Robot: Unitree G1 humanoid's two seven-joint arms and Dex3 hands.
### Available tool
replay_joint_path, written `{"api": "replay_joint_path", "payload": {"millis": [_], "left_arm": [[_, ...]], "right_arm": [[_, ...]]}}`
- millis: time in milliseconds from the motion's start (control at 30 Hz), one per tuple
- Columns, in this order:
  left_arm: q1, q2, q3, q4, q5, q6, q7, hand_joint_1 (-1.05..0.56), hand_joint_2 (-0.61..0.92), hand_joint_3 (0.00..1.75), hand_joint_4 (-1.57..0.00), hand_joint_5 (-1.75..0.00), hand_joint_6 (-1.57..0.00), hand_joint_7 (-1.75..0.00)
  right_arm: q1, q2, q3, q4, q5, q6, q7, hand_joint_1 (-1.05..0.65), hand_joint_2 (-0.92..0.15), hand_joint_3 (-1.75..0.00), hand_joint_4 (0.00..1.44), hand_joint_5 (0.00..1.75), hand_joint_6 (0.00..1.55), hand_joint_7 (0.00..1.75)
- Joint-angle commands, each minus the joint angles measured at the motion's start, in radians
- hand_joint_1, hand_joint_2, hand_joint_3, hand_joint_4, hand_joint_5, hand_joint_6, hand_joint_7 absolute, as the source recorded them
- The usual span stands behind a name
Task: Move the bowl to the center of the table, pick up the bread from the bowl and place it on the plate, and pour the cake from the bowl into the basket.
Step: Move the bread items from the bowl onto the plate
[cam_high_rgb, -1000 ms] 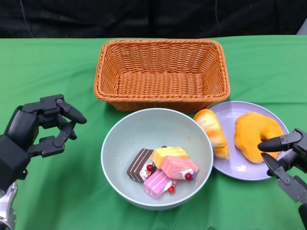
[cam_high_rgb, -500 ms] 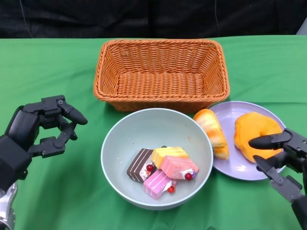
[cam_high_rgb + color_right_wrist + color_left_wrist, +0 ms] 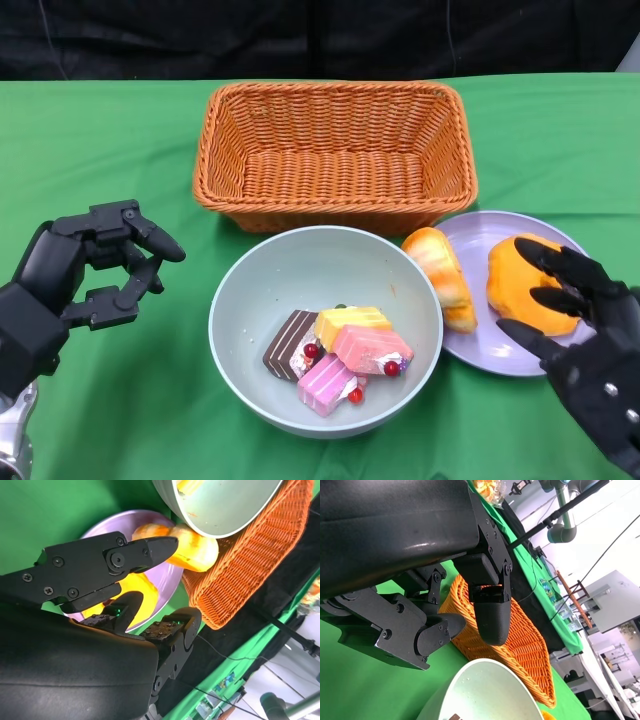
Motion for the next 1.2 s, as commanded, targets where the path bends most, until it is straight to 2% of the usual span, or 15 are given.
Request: {"api": "replay_joint_path", "payload": {"millis": [33, 133, 400, 733, 1200], "left_arm": [[0.01, 0.016, 0.0, -0.01, 0.003, -0.002, 0.016, 0.0, 0.64, 0.89, -0.84, -1.31, -0.86, -1.0], [0.01, 0.015, 0.0, -0.01, 0.001, -0.002, 0.015, 0.0, 0.64, 0.9, -0.84, -1.31, -0.86, -1.01], [0.014, 0.012, -0.001, -0.014, -0.005, -0.001, 0.008, 0.0, 0.63, 0.9, -0.84, -1.32, -0.85, -1.01], [0.015, 0.012, -0.003, -0.014, 0.0, -0.007, 0.013, 0.0, 0.65, 0.88, -0.84, -1.31, -0.85, -1.02], [0.017, 0.008, -0.001, -0.014, -0.01, -0.005, 0.006, 0.0, 0.63, 0.91, -0.85, -1.31, -0.85, -1.01]], "right_arm": [[-0.04, -0.023, 0.019, 0.027, -0.032, 0.043, 0.014, -0.65, -0.92, -0.1, 0.43, 0.23, 0.37, 0.0], [-0.07, -0.026, 0.037, 0.059, -0.041, 0.046, 0.016, -0.66, -0.92, -0.12, 0.46, 0.23, 0.36, 0.0], [-0.12, -0.023, 0.091, 0.069, -0.06, 0.134, 0.065, -0.68, -0.92, -0.15, 0.49, 0.2, 0.35, 0.0], [-0.143, -0.029, 0.117, 0.119, -0.046, 0.141, 0.106, -0.67, -0.92, -0.15, 0.48, 0.15, 0.36, 0.0], [-0.192, -0.022, 0.132, 0.236, -0.065, 0.099, 0.036, -0.67, -0.92, -0.17, 0.54, 0.14, 0.4, 0.02]]}}
